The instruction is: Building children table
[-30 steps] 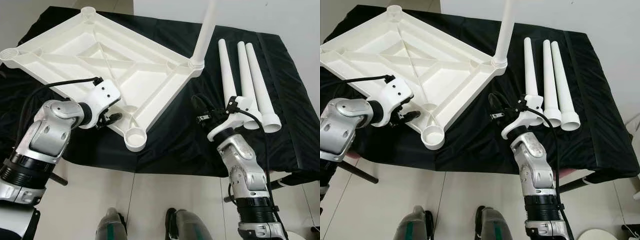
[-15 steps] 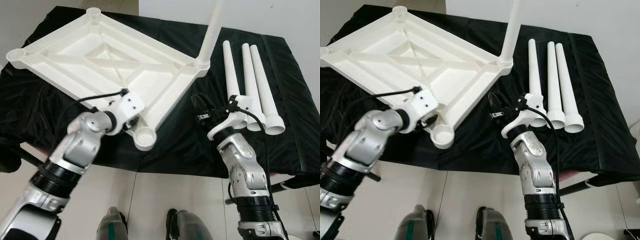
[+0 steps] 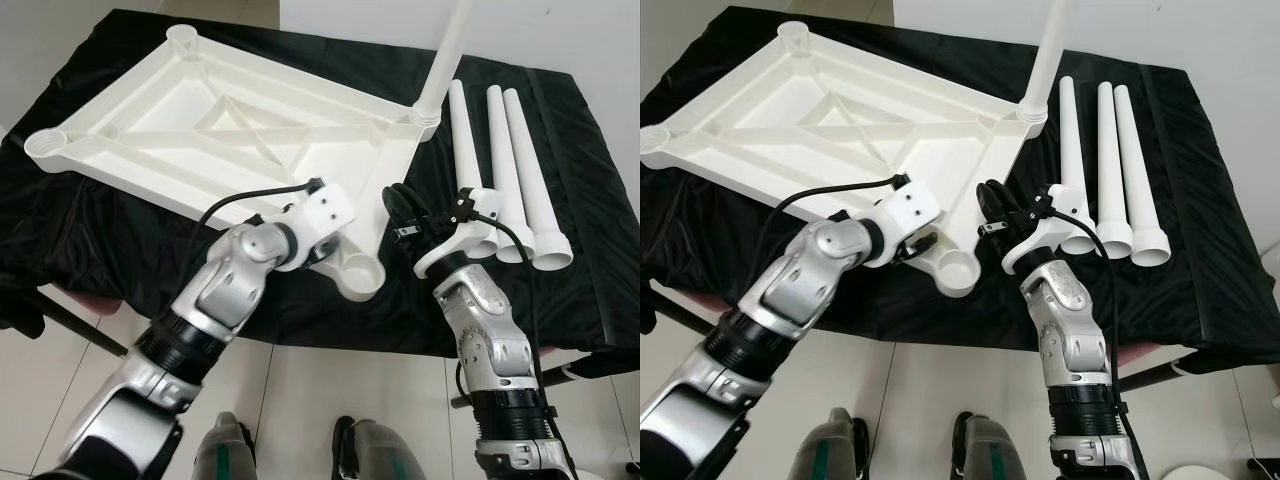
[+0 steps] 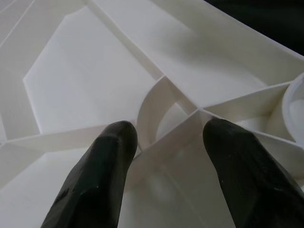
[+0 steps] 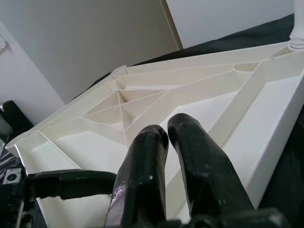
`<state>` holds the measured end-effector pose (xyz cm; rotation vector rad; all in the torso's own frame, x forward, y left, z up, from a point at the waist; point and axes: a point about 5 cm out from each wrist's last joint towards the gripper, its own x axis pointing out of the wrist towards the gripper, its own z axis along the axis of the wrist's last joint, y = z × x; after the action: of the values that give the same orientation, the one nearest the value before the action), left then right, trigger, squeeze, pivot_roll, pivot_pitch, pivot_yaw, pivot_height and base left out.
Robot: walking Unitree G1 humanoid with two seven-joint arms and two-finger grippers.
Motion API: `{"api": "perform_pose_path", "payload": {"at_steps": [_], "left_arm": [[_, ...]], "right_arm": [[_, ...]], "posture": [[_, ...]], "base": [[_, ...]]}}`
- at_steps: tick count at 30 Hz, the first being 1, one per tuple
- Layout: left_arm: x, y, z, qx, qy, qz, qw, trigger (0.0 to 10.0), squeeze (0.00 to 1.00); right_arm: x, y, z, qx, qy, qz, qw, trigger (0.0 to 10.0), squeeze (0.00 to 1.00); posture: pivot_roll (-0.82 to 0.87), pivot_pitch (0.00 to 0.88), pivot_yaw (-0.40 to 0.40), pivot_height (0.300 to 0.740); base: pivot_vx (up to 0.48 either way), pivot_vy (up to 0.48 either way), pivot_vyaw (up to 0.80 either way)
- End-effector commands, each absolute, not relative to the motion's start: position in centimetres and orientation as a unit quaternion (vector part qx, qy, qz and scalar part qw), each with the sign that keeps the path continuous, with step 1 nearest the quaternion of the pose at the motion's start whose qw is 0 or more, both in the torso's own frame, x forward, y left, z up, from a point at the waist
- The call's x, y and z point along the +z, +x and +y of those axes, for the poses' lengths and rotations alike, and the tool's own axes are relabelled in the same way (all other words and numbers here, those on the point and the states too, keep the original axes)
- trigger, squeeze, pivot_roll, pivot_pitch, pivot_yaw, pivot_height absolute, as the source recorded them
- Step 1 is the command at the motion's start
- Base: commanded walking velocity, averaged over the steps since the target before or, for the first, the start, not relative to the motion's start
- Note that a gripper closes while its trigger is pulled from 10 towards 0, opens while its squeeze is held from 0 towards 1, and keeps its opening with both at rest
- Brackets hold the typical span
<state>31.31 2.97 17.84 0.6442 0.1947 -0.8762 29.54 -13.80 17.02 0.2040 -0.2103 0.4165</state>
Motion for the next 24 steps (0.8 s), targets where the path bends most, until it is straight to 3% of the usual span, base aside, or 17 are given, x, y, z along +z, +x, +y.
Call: {"api": "perform_pose_path", "payload": {"at_steps": [1, 6, 19, 24], "left_arm": [[18.8, 31.3, 1.5, -0.411, 0.312, 0.059, 0.855, 10.0, 0.00], [18.8, 31.5, 1.5, -0.416, 0.313, 0.060, 0.852, 10.0, 0.00], [18.0, 31.5, 5.6, -0.459, 0.346, 0.090, 0.813, 10.0, 0.00], [17.7, 31.7, 6.4, -0.463, 0.342, 0.101, 0.812, 10.0, 0.00]], "right_arm": [[16.6, 29.5, -13.9, 0.200, 0.099, -0.098, 0.970, 10.0, 0.00], [16.5, 29.6, -14.0, 0.192, 0.093, -0.095, 0.972, 10.0, 0.00], [16.7, 30.3, -14.1, 0.194, 0.086, -0.098, 0.972, 10.0, 0.00], [16.9, 30.4, -14.4, 0.194, 0.082, -0.101, 0.972, 10.0, 0.00]], "posture": [[-0.06, 0.066, -0.017, 0.740], [-0.07, 0.059, -0.013, 0.740], [-0.05, 0.043, -0.016, 0.740], [-0.06, 0.046, -0.016, 0.740]], "base": [[0.000, 0.000, 0.00], [0.000, 0.000, 0.00], [0.000, 0.000, 0.00], [0.000, 0.000, 0.00]]}}
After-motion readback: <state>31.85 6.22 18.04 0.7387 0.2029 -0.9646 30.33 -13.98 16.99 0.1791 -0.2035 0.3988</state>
